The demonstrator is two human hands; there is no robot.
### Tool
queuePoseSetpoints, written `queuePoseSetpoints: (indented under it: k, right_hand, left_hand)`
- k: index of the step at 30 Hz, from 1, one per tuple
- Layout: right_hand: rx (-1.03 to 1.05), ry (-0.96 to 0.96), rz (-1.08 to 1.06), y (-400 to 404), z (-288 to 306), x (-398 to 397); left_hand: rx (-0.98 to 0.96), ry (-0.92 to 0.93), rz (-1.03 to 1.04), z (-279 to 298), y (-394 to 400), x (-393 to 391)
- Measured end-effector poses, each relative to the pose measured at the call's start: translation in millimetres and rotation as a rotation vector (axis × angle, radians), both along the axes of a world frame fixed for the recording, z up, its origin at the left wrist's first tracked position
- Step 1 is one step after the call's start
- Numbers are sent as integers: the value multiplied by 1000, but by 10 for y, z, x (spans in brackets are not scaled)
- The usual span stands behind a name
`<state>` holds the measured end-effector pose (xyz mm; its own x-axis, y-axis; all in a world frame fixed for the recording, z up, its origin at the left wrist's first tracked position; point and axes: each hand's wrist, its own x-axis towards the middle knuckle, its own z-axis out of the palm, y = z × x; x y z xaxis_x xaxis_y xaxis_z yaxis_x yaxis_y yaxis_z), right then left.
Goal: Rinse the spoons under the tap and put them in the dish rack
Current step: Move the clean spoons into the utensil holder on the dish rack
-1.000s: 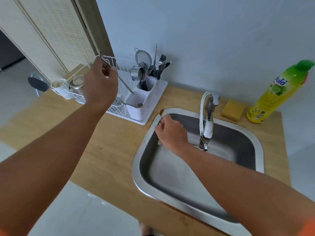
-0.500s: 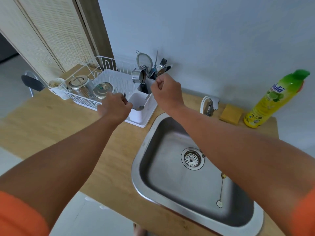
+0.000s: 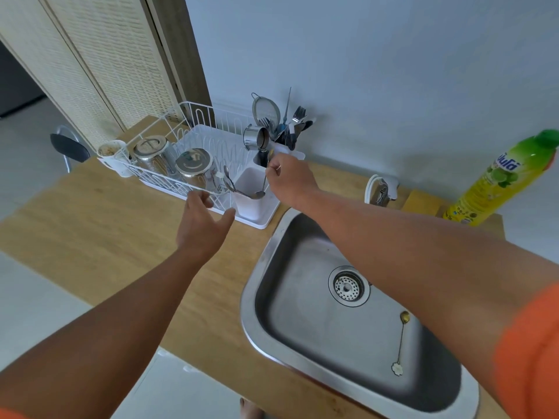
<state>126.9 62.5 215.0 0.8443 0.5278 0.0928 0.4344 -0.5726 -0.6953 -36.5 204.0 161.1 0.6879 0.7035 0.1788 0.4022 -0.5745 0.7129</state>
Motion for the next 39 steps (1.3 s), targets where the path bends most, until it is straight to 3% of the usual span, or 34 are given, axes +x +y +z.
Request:
queuePoseSetpoints:
  k: [5, 11, 22, 28, 39]
  right_hand:
    - [-120, 63, 35, -31, -86, -13]
    - [-112, 100, -2, -204, -242, -142]
    - [-244, 306, -76, -1105, -1181, -864]
    - [-362, 374, -143, -1844, -1673, -1193]
    - [-622, 465, -414, -2859, -2103, -1395]
  left_hand:
    - [-37, 91, -32, -217, 14, -153]
    - [-4, 207, -108, -408, -5, -218]
    - [308, 444, -388, -723, -110, -231]
    - [469, 471, -702, -942, 105, -314]
    - [502, 408, -683, -1125, 125, -375]
